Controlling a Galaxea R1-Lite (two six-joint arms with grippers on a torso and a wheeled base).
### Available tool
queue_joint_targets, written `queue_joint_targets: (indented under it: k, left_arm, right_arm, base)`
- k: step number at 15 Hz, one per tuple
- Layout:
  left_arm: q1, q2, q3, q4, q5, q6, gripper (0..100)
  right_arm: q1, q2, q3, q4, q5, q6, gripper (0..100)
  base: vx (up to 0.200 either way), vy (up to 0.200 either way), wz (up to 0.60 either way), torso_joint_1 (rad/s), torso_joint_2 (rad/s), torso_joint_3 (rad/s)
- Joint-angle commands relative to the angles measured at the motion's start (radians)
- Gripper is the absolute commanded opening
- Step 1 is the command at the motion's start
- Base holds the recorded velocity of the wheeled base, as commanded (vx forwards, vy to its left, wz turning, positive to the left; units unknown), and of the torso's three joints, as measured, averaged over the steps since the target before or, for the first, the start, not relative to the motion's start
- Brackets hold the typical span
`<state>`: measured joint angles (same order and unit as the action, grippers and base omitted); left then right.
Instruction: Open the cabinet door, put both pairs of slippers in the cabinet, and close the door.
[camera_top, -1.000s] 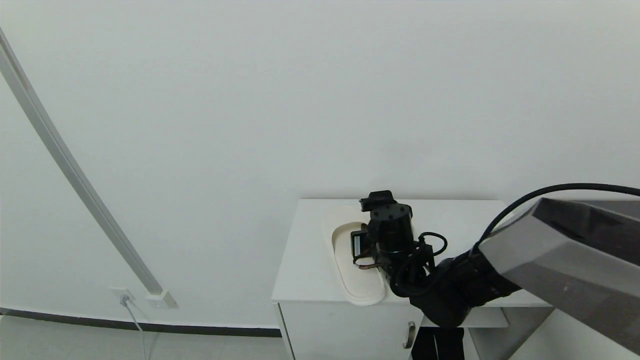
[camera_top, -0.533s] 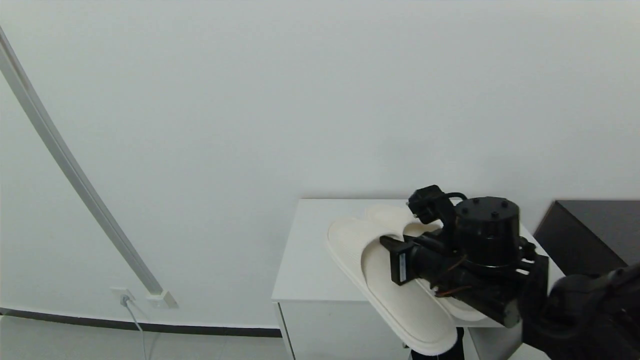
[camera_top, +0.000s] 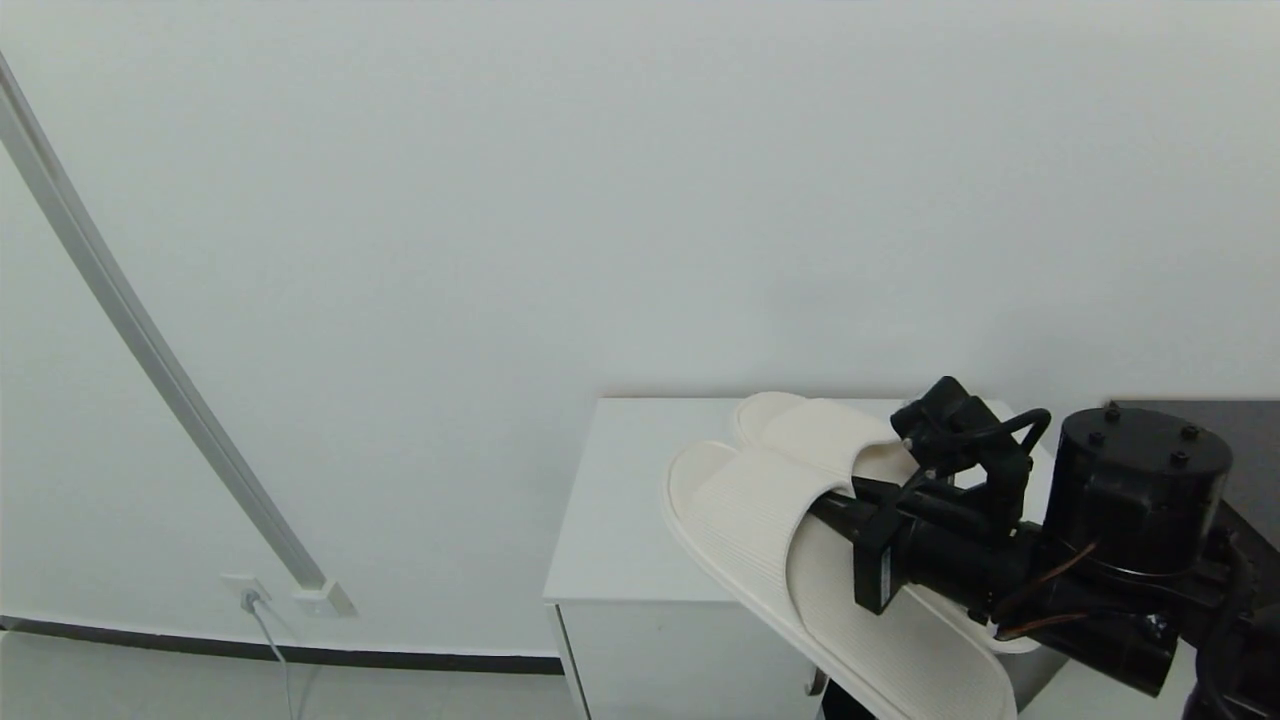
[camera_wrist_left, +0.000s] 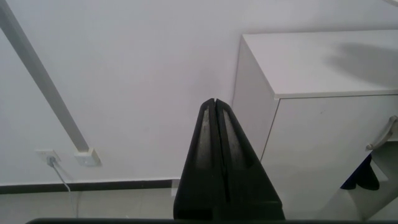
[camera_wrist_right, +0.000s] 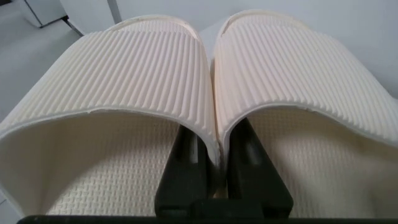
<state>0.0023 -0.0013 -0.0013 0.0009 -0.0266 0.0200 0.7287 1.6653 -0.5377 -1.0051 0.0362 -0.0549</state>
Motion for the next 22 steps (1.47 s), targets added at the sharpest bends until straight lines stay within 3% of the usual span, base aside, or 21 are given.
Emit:
queue_joint_targets:
  k: [1,13,16,22]
  left_arm:
    - [0.001,0.001,0.001,-0.001,0.001,0.0,0]
    - [0.001,0.001,0.0,-0.001,0.001,-0.002,0]
    - [0.001,0.001,0.0,-0.001,0.001,-0.002,0]
    - [0.001,0.001,0.0,-0.001,0.001,-0.002,0]
  right_arm:
    - [-0.002,0.004,0.004,0.0,0.002,0.0,0]
    - [-0.002,0.013,0.03,-0.003,0.022,-0.006,0]
    - [-0.002,0.014,0.036,-0.003,0.024,-0.026,0]
    - [-0.002,0.014,0.042,-0.004,0.025,-0.026,0]
  base:
    - [-0.2,0.0,0.0,0.002,0.0,0.002]
    - [-0.2,0.0,0.0,0.003,0.0,0.004]
    - [0.0,0.0,-0.4,0.003,0.0,0.002]
    - [0.0,0.0,0.0,0.0,0.0,0.0]
